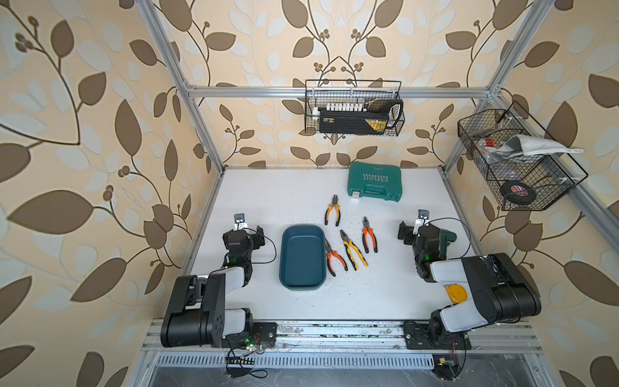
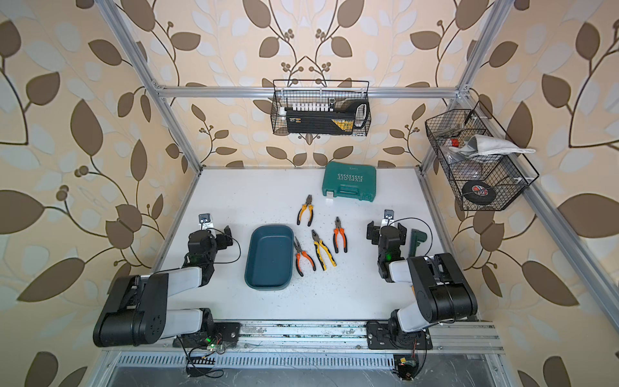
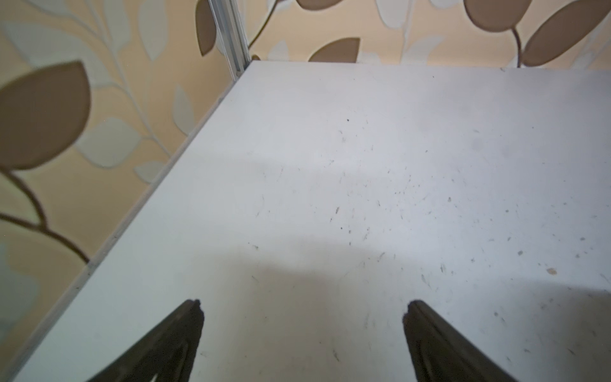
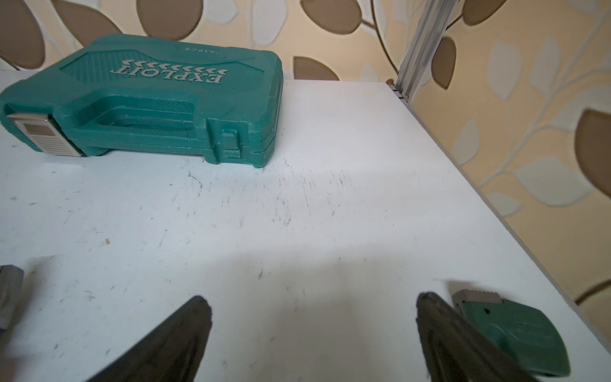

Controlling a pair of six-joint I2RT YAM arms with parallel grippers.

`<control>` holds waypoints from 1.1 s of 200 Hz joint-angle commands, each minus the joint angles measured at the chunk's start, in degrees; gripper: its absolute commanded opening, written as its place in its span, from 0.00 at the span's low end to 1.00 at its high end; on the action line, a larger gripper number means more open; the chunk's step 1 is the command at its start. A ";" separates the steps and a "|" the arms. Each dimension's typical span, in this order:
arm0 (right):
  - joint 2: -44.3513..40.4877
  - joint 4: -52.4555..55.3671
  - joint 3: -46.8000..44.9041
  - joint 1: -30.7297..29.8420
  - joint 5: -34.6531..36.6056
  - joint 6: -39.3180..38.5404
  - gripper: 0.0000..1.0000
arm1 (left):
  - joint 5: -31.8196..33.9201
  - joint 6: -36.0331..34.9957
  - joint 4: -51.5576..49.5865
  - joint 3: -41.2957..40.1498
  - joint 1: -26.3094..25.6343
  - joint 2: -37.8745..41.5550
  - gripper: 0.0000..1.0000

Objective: Take the pliers out of the storage box
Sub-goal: Reset both arms

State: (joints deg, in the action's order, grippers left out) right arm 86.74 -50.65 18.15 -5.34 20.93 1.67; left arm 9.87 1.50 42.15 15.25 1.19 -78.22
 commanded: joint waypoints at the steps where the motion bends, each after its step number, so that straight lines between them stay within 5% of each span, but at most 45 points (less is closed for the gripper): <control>1: 0.34 -1.61 1.16 0.12 -1.29 -0.44 0.99 | -3.53 2.36 5.41 2.29 1.38 -2.22 0.99; 55: -0.26 -0.16 1.44 0.13 -1.48 -0.04 0.99 | -6.09 2.42 0.28 7.02 2.76 -7.70 0.99; 220: 0.10 0.19 1.70 0.10 -1.49 -0.09 0.99 | -6.12 2.55 0.12 6.96 2.76 -7.31 0.99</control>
State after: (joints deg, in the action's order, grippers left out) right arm 86.76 -50.59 18.35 -5.34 20.05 1.65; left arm 4.78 3.33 41.60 21.15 3.44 -85.60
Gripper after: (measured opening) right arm 0.992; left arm 0.989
